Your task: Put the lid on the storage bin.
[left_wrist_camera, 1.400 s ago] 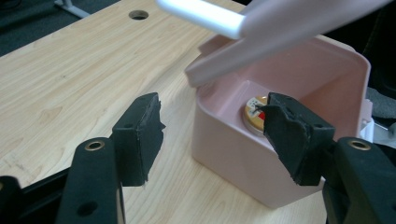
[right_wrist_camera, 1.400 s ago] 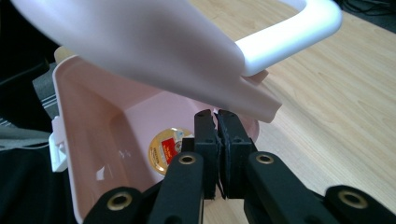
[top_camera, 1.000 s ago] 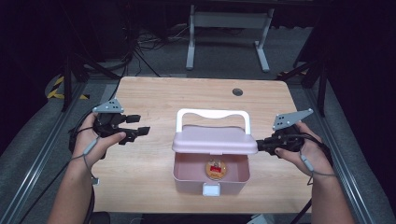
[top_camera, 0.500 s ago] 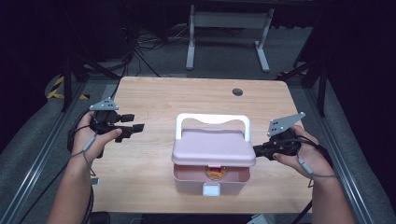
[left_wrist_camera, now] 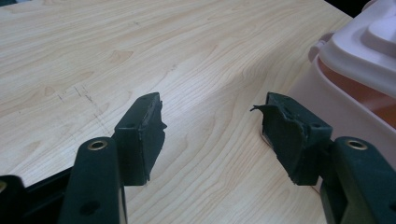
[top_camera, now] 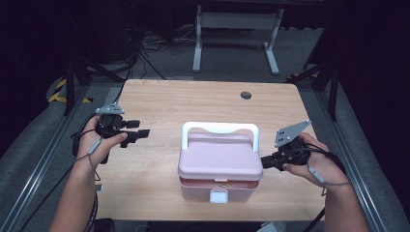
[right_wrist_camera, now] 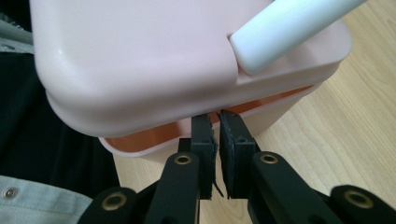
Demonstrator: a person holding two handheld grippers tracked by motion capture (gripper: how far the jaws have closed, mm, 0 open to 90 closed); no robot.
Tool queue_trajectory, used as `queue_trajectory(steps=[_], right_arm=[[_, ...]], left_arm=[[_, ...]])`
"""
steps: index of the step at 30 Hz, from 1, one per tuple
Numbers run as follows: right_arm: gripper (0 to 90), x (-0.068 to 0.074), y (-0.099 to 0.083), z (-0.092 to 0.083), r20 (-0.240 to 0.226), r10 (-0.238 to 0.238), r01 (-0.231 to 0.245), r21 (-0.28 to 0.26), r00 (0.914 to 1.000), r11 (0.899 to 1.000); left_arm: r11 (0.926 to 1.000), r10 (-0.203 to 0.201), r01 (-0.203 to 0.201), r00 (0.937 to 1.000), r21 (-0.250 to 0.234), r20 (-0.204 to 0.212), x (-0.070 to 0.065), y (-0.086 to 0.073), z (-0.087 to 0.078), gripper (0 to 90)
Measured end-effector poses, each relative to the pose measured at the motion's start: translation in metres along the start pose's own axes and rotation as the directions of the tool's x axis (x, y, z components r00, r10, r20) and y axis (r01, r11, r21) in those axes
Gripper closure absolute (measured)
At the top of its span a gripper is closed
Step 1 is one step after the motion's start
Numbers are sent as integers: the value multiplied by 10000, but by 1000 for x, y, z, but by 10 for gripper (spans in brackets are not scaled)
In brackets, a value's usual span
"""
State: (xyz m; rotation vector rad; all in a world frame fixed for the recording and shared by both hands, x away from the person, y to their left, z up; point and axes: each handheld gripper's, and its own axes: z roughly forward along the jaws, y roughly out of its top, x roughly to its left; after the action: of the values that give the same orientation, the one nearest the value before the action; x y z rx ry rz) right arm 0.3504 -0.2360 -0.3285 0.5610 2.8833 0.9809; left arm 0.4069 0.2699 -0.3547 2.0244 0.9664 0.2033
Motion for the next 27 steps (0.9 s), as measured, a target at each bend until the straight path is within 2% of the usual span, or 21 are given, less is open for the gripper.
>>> queue_trajectory(steps=[9, 11, 21, 23, 27], right_arm=[[860, 2, -2, 5, -100, -145, 149, 508, 9998, 9986], [863, 2, -2, 4, -146, -117, 122, 285, 9998, 9995], [852, 2, -2, 2, -130, -117, 120, 194, 9998, 9997], [814, 0, -3, -1, -127, 17, -19, -109, 9999, 9999], [772, -3, -4, -5, 41, 83, -82, -378, 10000, 9993]], left_arm=[[9999, -120, 119, 9999, 76, 96, 3, -1, 6, 389], [9999, -103, 102, 9999, 105, 76, 3, -1, 7, 390], [9998, -136, 134, 9998, 114, 166, 0, 0, 8, 389], [9999, -33, 31, 9999, 97, 148, 2, 0, 8, 387], [9998, -152, 151, 9998, 96, 115, 2, -2, 7, 385]])
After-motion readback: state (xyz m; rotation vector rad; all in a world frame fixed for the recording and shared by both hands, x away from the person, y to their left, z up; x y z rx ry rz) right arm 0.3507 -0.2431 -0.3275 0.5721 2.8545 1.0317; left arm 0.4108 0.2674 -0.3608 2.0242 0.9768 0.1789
